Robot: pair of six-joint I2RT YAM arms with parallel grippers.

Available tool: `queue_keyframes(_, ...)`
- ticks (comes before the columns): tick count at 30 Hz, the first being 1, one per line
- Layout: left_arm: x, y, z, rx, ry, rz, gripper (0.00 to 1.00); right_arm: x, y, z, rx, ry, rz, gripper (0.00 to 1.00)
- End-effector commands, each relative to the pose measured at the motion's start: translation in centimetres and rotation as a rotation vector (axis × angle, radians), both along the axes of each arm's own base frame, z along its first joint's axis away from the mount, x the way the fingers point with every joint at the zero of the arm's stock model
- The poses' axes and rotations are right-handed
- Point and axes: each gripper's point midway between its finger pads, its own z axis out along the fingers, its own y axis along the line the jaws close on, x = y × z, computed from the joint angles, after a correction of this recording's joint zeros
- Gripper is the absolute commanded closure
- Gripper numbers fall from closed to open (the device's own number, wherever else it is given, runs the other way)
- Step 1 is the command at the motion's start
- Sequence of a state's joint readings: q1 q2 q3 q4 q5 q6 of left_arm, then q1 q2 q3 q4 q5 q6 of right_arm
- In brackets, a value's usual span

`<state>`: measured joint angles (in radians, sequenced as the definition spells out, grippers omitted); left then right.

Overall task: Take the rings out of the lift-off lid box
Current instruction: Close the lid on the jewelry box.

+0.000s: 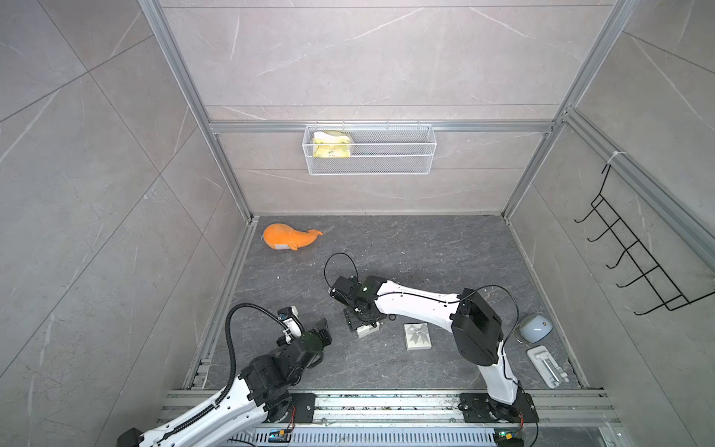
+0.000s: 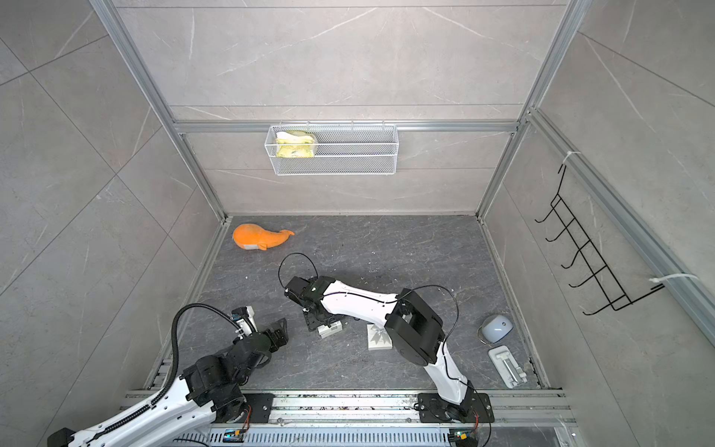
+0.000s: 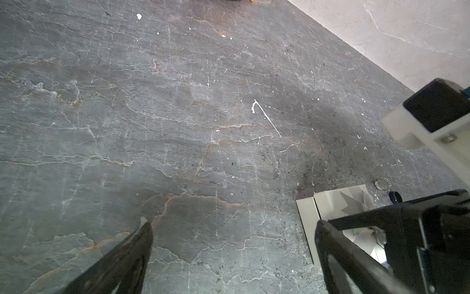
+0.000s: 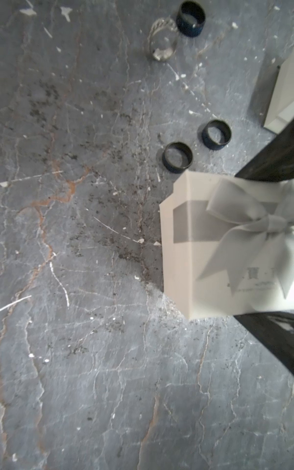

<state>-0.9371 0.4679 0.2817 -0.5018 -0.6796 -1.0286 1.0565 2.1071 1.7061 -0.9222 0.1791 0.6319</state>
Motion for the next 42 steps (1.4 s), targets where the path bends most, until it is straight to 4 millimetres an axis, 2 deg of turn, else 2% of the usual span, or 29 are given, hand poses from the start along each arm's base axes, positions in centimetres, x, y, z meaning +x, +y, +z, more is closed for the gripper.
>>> queue_keyframes(1,0.00,0.88,-0.32,0.040,-0.006,0.022,0.00,-0.22,0.08,-0.56,-0.027,0.007,0.027,0.26)
queue_keyframes(11,-0.01,0.89,-0.37,0.041,-0.005,0.023,0.00,-0.52,-0.06,-1.35,-0.035,0.021,0.034,0.25)
queue_keyframes(19,0.03,0.83,-0.36,0.043,-0.004,0.021,0.00,-0.11,-0.26,-0.61,-0.033,-0.004,0.012,0.25)
queue_keyframes(28,0.02,0.84,-0.36,0.043,-0.003,0.021,0.00,-0.36,-0.61,-1.47,-0.052,0.014,0.001,0.25)
queue_keyframes(42,-0.01,0.84,-0.38,0.043,-0.004,0.020,0.00,-0.81,-0.78,-1.38,-0.047,0.022,-0.029,0.22)
